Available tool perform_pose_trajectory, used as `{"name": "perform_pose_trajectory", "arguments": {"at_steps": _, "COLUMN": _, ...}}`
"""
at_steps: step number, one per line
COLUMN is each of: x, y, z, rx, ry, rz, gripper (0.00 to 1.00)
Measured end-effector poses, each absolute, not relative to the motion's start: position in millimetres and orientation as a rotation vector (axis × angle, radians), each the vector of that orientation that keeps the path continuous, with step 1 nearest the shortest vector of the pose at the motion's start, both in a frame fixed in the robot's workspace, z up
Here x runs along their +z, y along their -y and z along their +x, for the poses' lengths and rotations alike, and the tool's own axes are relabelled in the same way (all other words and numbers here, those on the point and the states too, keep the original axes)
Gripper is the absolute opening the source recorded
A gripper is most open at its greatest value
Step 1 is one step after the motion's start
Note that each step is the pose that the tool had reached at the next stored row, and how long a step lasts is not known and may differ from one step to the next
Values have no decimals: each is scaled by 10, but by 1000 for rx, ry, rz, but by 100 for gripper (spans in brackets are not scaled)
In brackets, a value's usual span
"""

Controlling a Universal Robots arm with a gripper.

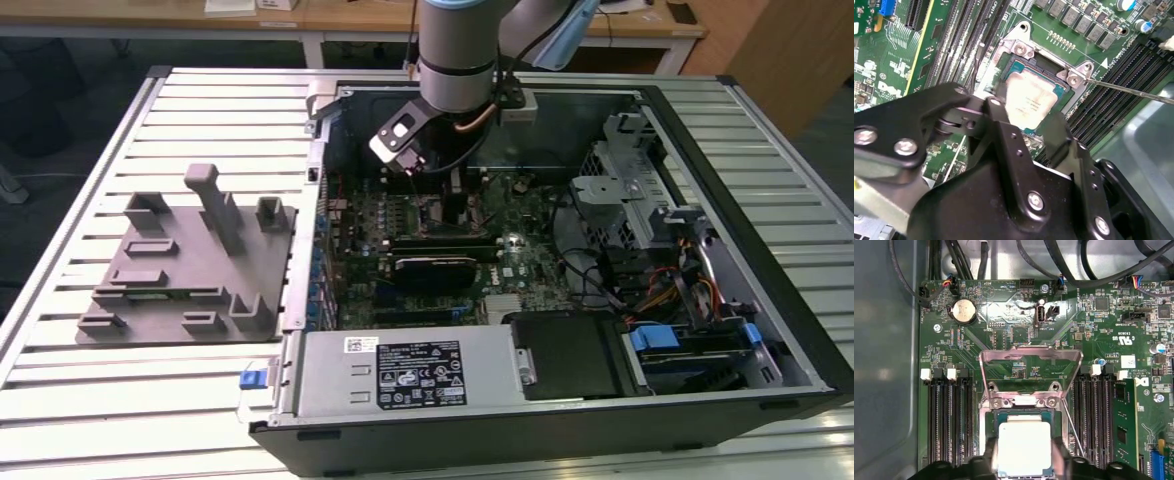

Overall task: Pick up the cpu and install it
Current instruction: 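Place the cpu into insertion slot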

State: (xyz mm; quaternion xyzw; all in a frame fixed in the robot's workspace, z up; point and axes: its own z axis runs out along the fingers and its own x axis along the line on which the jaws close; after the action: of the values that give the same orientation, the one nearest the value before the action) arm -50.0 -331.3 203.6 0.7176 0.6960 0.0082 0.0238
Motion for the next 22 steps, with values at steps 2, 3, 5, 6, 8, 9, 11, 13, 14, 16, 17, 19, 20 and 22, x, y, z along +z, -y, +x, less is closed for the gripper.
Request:
{"name": "perform_pose_trajectory", "arguments": {"at_steps": 2, "x": 2038, "y": 3313, "z": -500, "rx": 25, "ry": -2154, "rz": 2221, "gripper": 46}}
{"name": "perform_pose_trajectory", "arguments": {"at_steps": 3, "x": 2038, "y": 3313, "z": -500, "rx": 25, "ry": -2154, "rz": 2221, "gripper": 46}}
{"name": "perform_pose_trajectory", "arguments": {"at_steps": 5, "x": 2040, "y": 3313, "z": -500, "rx": 25, "ry": -2154, "rz": 2221, "gripper": 35}}
{"name": "perform_pose_trajectory", "arguments": {"at_steps": 6, "x": 2040, "y": 3313, "z": -500, "rx": 25, "ry": -2154, "rz": 2221, "gripper": 35}}
{"name": "perform_pose_trajectory", "arguments": {"at_steps": 8, "x": 2042, "y": 3313, "z": -500, "rx": 25, "ry": -2154, "rz": 2221, "gripper": 23}}
{"name": "perform_pose_trajectory", "arguments": {"at_steps": 9, "x": 2043, "y": 3313, "z": -500, "rx": 25, "ry": -2154, "rz": 2221, "gripper": 23}}
{"name": "perform_pose_trajectory", "arguments": {"at_steps": 11, "x": 2044, "y": 3313, "z": -500, "rx": 25, "ry": -2154, "rz": 2221, "gripper": 11}}
{"name": "perform_pose_trajectory", "arguments": {"at_steps": 13, "x": 2045, "y": 3313, "z": -500, "rx": 25, "ry": -2154, "rz": 2221, "gripper": 11}}
{"name": "perform_pose_trajectory", "arguments": {"at_steps": 14, "x": 2046, "y": 3313, "z": -500, "rx": 25, "ry": -2154, "rz": 2221, "gripper": 11}}
{"name": "perform_pose_trajectory", "arguments": {"at_steps": 16, "x": 2048, "y": 3313, "z": -500, "rx": 25, "ry": -2154, "rz": 2221, "gripper": 11}}
{"name": "perform_pose_trajectory", "arguments": {"at_steps": 17, "x": 2047, "y": 3313, "z": -500, "rx": 26, "ry": -2154, "rz": 2221, "gripper": 11}}
{"name": "perform_pose_trajectory", "arguments": {"at_steps": 19, "x": 2036, "y": 3314, "z": -500, "rx": 30, "ry": -2156, "rz": 2223, "gripper": 11}}
{"name": "perform_pose_trajectory", "arguments": {"at_steps": 20, "x": 2030, "y": 3314, "z": -500, "rx": 31, "ry": -2156, "rz": 2223, "gripper": 11}}
{"name": "perform_pose_trajectory", "arguments": {"at_steps": 22, "x": 2021, "y": 3314, "z": -500, "rx": 30, "ry": -2156, "rz": 2223, "gripper": 11}}
